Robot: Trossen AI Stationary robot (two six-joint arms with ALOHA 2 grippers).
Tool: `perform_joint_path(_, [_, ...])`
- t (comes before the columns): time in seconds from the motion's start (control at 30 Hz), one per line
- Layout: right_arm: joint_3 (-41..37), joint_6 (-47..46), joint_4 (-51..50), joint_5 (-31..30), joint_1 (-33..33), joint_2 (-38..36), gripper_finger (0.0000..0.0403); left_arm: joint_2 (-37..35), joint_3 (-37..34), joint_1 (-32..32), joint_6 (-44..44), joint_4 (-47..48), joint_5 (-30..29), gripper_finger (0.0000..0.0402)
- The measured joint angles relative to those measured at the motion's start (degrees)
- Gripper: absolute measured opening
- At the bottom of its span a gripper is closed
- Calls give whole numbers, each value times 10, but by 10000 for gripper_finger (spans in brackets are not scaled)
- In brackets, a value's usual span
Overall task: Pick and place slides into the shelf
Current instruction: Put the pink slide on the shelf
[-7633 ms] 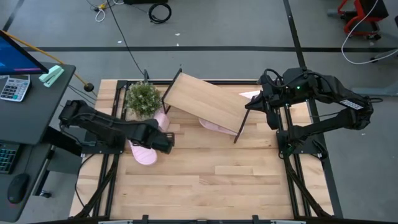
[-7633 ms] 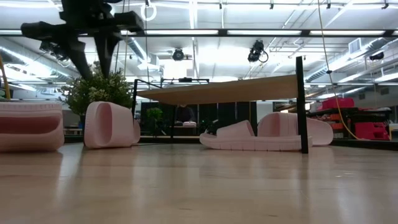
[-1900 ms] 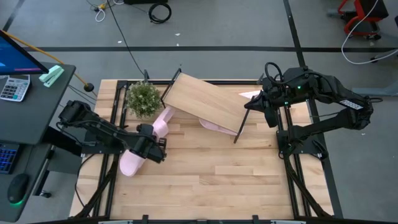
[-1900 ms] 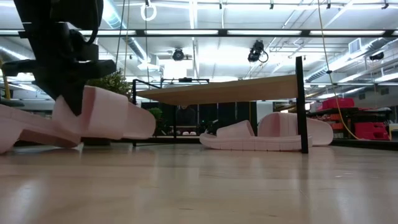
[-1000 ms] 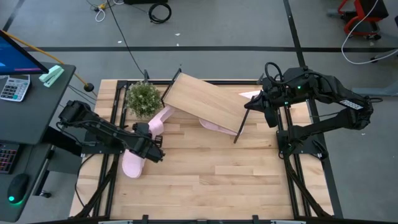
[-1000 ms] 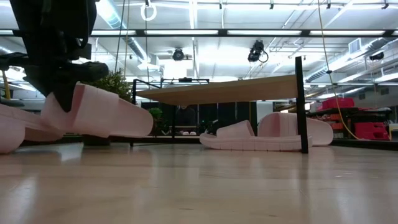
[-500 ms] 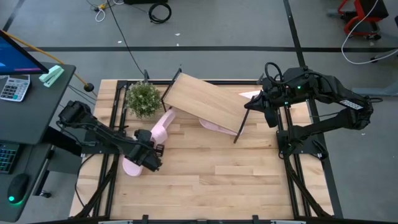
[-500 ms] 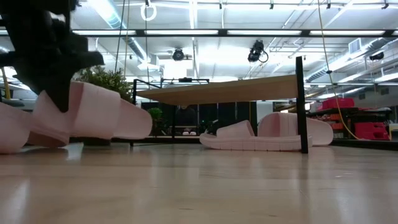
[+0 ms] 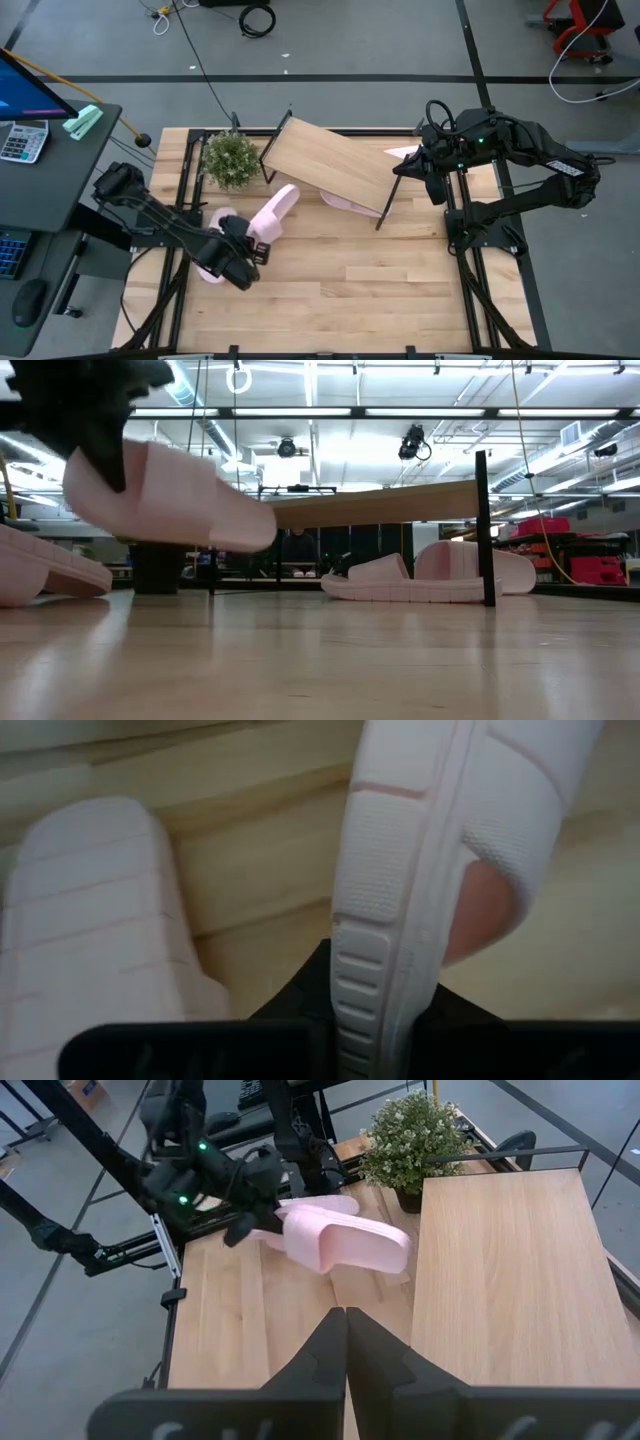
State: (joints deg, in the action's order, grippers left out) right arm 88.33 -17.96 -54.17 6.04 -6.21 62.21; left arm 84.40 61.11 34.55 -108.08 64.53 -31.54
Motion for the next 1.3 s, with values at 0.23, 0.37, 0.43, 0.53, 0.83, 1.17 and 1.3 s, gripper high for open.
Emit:
perform_joint_path(0.23, [0,0,0,0,0,0,11,0,44,30,-55,-4,-88,42])
perform_joint_path(0.37, [0,0,0,0,0,0,11,0,46,29,-71,-36,-150,42])
perform_joint_path(0.43, [0,0,0,0,0,0,11,0,46,26,-71,-63,-176,42])
perform_joint_path(0.53, [0,0,0,0,0,0,11,0,46,19,-64,-105,-203,42])
perform_joint_path(0.83, [0,0,0,0,0,0,9,-40,46,-29,54,-154,-225,42])
perform_joint_path(1.17, [0,1,0,0,0,0,9,-98,41,-137,249,-219,-156,41])
perform_joint_path(1.3, [0,8,0,0,0,0,9,-104,41,-188,337,-279,-99,41])
